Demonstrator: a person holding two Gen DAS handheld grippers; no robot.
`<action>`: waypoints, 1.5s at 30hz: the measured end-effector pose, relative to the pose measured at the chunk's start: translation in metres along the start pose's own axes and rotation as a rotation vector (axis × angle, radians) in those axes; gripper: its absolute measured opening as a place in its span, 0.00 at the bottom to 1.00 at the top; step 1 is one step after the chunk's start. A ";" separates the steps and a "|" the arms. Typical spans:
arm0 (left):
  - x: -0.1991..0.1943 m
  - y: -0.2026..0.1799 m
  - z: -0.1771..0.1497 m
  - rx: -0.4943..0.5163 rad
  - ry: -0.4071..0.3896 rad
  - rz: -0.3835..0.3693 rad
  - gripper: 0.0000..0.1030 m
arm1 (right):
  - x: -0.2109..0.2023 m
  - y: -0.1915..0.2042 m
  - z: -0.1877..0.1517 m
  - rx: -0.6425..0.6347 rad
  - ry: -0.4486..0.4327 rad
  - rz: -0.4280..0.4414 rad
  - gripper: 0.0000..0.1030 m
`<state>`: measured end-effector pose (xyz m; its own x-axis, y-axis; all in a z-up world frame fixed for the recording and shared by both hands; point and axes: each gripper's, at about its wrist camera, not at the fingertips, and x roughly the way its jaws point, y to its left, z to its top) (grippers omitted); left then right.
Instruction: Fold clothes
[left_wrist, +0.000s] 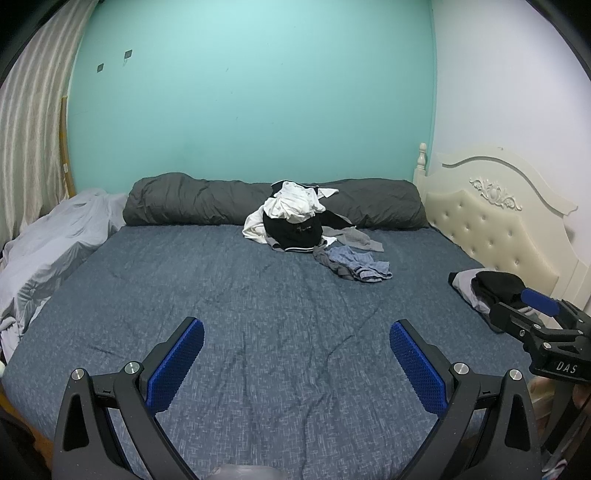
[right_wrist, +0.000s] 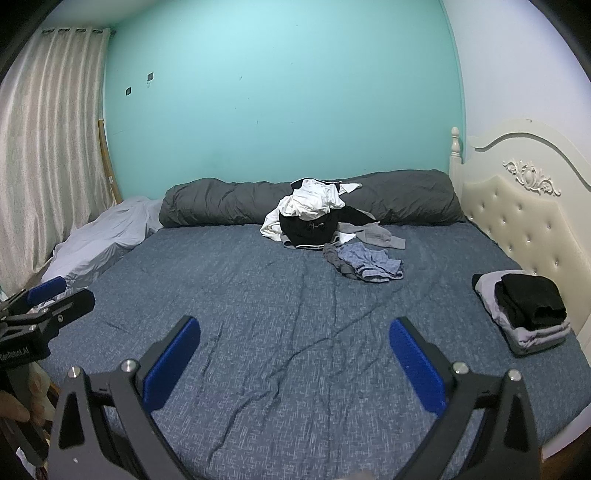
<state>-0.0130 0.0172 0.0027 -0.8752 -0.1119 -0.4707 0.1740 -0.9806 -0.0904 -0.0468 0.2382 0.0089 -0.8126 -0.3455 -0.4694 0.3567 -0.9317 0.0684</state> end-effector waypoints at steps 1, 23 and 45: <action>0.001 0.000 0.000 -0.001 0.002 0.000 0.99 | 0.001 0.000 0.000 0.000 0.003 0.000 1.00; 0.146 0.022 0.045 -0.036 0.061 0.054 0.99 | 0.139 -0.030 0.037 0.015 0.092 0.005 1.00; 0.439 0.103 0.106 -0.056 0.136 0.110 0.99 | 0.456 -0.058 0.108 -0.036 0.098 0.049 1.00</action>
